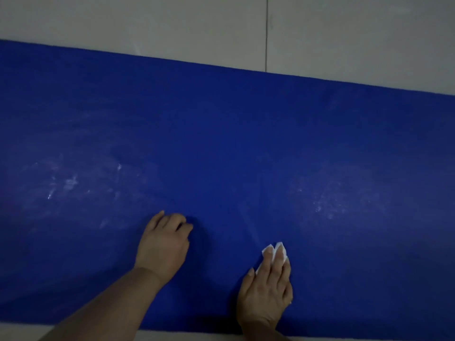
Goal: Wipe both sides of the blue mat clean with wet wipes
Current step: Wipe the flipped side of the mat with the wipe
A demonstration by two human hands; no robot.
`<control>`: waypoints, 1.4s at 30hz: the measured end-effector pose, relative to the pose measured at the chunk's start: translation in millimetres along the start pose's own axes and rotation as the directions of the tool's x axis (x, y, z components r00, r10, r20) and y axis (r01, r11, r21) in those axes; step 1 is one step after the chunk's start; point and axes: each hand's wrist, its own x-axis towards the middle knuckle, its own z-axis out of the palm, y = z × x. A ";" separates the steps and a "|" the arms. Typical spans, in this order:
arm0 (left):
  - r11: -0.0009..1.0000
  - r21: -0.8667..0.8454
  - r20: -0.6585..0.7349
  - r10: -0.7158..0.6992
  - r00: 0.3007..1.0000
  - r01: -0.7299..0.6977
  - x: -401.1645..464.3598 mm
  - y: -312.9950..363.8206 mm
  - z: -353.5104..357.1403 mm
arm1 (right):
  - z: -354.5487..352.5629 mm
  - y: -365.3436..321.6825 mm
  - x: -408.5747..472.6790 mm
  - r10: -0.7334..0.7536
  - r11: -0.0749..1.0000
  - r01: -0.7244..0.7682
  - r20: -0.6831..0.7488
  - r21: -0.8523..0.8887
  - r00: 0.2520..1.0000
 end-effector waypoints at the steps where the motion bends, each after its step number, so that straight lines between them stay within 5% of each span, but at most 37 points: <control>1: 0.999 -0.026 -0.025 -0.047 0.999 0.046 7.3 6.4 3.9 | 1.3 2.0 0.2 -0.001 1.000 0.001 -0.007 -0.009 1.000; 12: 0.997 -0.071 0.034 -0.011 0.999 0.013 9.7 14.6 39.2 | -3.8 2.5 -3.3 0.036 0.993 -0.035 0.001 -0.114 0.999; 18: 0.994 -0.106 -0.001 -0.007 1.000 0.006 5.8 13.8 41.5 | -14.9 2.2 -5.6 0.063 0.995 -0.064 0.015 0.079 0.998; 27: 0.993 -0.118 -0.105 -0.009 0.994 -0.004 8.5 15.8 44.8 | 2.0 5.8 -3.4 -0.266 0.959 0.285 -0.363 -0.001 0.893; 30: 0.994 -0.110 -0.153 -0.035 0.988 0.018 6.1 18.6 42.6 | 32.6 -44.5 -40.4 -0.557 0.830 0.545 -0.162 -0.118 0.814; 33: 0.990 -0.125 -0.200 -0.092 0.975 0.067 -3.3 23.8 35.5 | 32.6 -42.4 -42.3 -0.613 0.785 0.598 -0.067 -0.162 0.787; 36: 0.991 -0.130 -0.197 -0.060 0.979 0.035 -26.0 38.3 34.4 | 10.4 6.9 -15.7 -0.483 0.863 0.450 -0.111 -0.230 0.869; 40: 0.979 -0.180 -0.114 -0.119 0.986 0.098 -46.0 56.4 42.4 | -7.8 55.0 3.8 -0.106 0.988 0.080 -0.216 -0.129 0.970; 42: 0.977 -0.174 -0.078 -0.138 0.987 0.123 -48.3 62.5 46.0 | 1.6 32.8 -10.1 -0.199 0.975 0.168 -0.237 -0.143 0.951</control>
